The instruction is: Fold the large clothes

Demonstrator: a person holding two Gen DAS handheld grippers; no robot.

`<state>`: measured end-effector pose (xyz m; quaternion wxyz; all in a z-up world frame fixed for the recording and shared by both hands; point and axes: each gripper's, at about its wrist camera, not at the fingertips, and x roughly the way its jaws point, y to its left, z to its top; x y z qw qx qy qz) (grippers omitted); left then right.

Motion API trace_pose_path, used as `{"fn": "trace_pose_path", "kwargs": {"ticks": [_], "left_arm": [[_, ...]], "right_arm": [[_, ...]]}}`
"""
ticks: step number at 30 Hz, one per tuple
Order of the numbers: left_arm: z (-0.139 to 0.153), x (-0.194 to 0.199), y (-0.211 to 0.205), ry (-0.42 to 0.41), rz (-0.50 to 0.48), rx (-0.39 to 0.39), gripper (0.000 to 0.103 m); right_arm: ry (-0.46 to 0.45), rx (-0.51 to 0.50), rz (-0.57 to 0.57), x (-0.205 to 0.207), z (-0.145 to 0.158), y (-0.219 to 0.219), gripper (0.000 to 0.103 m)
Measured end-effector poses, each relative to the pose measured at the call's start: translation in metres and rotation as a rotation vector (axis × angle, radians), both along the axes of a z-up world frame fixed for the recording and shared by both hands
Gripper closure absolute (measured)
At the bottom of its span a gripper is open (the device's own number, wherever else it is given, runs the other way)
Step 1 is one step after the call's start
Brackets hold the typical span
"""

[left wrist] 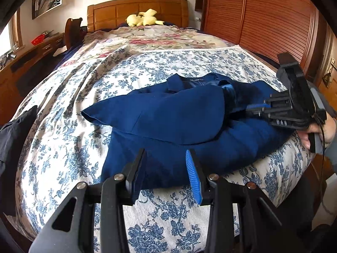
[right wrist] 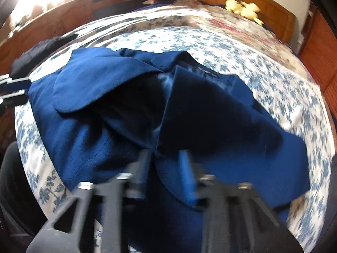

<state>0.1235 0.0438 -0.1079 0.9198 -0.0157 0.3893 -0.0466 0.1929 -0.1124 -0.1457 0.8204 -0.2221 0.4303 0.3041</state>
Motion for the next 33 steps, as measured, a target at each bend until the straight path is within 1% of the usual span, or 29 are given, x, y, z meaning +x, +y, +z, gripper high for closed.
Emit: {"fn": "trace_pose_path", "kwargs": {"ticks": [1,3,4,7,10,13,17,20,21,22,23,25,26,30,33], "left_arm": [[0.001,-0.001,0.001,-0.002,0.002,0.000,0.066],[0.003,0.000,0.002,-0.008,0.000,0.001,0.066],[0.003,0.000,0.003,-0.010,-0.002,0.002,0.066],[0.002,0.005,0.007,-0.007,-0.009,0.003,0.067],[0.001,0.010,0.012,-0.008,-0.011,-0.001,0.066],[0.002,0.012,0.017,-0.011,-0.011,-0.009,0.066],[0.002,0.015,0.024,-0.010,-0.012,-0.007,0.066],[0.003,0.014,0.029,-0.012,-0.010,-0.005,0.066],[0.003,0.014,0.031,-0.014,-0.008,-0.006,0.066],[0.003,0.013,0.032,-0.015,-0.007,-0.008,0.066],[0.003,0.012,0.035,-0.016,-0.004,-0.014,0.066],[0.001,0.013,0.037,-0.017,-0.003,-0.022,0.066],[0.000,0.014,0.038,-0.019,-0.004,-0.025,0.066],[-0.005,0.023,0.040,-0.018,-0.012,-0.037,0.066],[-0.007,0.035,0.038,-0.021,-0.026,-0.042,0.066]], "right_arm": [[-0.002,0.005,0.013,0.003,0.003,0.001,0.099],[-0.052,-0.002,0.009,0.009,0.012,0.003,0.100],[-0.069,0.007,0.008,0.012,0.020,0.003,0.101],[-0.161,0.023,-0.010,0.025,0.047,0.007,0.101],[-0.239,-0.019,-0.010,0.042,0.063,0.019,0.101],[-0.280,-0.064,-0.029,0.067,0.069,0.028,0.101],[-0.317,-0.106,-0.067,0.105,0.068,0.036,0.101],[-0.377,-0.136,-0.140,0.126,0.068,0.038,0.101],[-0.378,-0.124,-0.158,0.130,0.069,0.037,0.098],[-0.366,-0.103,-0.181,0.135,0.070,0.034,0.085],[-0.361,-0.091,-0.219,0.138,0.071,0.030,0.071],[-0.369,-0.070,-0.238,0.135,0.073,0.024,0.059],[-0.367,-0.062,-0.231,0.131,0.073,0.020,0.057],[-0.369,-0.062,-0.221,0.110,0.074,0.002,0.057],[-0.361,-0.046,-0.236,0.090,0.077,-0.022,0.056]]}}
